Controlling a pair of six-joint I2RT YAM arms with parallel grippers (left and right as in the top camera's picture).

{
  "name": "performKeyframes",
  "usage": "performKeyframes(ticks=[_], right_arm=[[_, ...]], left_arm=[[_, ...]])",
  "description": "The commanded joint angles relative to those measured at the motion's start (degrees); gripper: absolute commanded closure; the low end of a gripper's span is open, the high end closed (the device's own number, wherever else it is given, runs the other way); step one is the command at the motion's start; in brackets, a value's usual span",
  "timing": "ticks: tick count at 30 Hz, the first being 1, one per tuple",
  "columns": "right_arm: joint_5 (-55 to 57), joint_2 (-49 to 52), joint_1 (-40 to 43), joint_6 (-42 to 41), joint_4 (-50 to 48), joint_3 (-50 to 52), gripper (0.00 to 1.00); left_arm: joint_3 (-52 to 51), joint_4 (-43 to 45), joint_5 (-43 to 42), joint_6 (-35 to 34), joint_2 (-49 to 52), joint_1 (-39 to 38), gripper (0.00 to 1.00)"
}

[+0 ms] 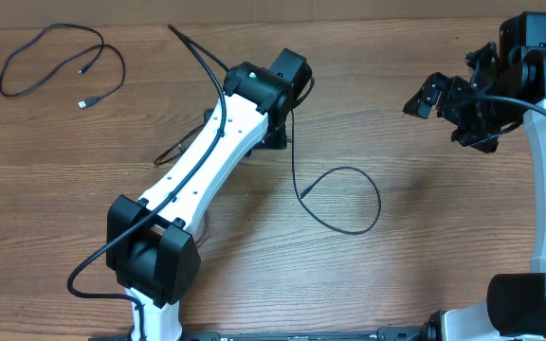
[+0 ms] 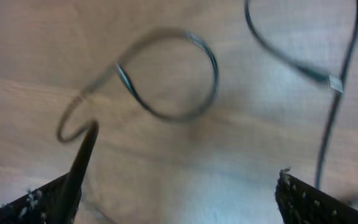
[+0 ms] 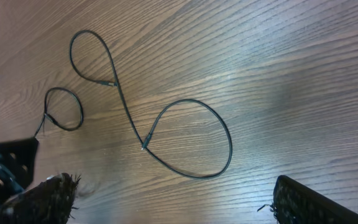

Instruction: Untangle cables

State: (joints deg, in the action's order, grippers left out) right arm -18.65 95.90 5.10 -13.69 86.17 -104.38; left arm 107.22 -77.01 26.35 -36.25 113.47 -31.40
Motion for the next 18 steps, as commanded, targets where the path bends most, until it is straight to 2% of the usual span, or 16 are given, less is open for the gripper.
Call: performKeyframes(ticks=[1, 4, 9, 11, 14, 18], right_arm=[[-0.31, -0.74, -0.2, -0.15, -0.24, -0.13, 0.0], [-0.31, -0.74, -0.2, -0.15, -0.24, -0.13, 0.0], [-0.31, -0.74, -0.2, -0.15, -0.24, -0.13, 0.0], [-0.31, -0.74, -0.2, -0.15, -0.24, -0.13, 0.0], [-0.31, -0.74, -0.2, -0.15, -0.24, -0.13, 0.0], [-0.31, -0.74, -0.2, -0.15, -0.24, -0.13, 0.0]], left_arm=[[-0.09, 2.45, 10.54, 1.49, 0.22, -0.24, 0.0], [-0.09, 3.78, 10.21, 2.62, 0.22, -0.24, 0.0], [-0.09, 2.01, -2.36, 4.11, 0.22, 0.04, 0.0], [-0.09, 1.79, -3.58, 3.96, 0.22, 0.55, 0.0], [-0.11, 0.72, -4.39, -0.39, 0.22, 1.79, 0.0], [-0.76, -0.81, -9.53, -4.55, 0.35, 4.52, 0.0]])
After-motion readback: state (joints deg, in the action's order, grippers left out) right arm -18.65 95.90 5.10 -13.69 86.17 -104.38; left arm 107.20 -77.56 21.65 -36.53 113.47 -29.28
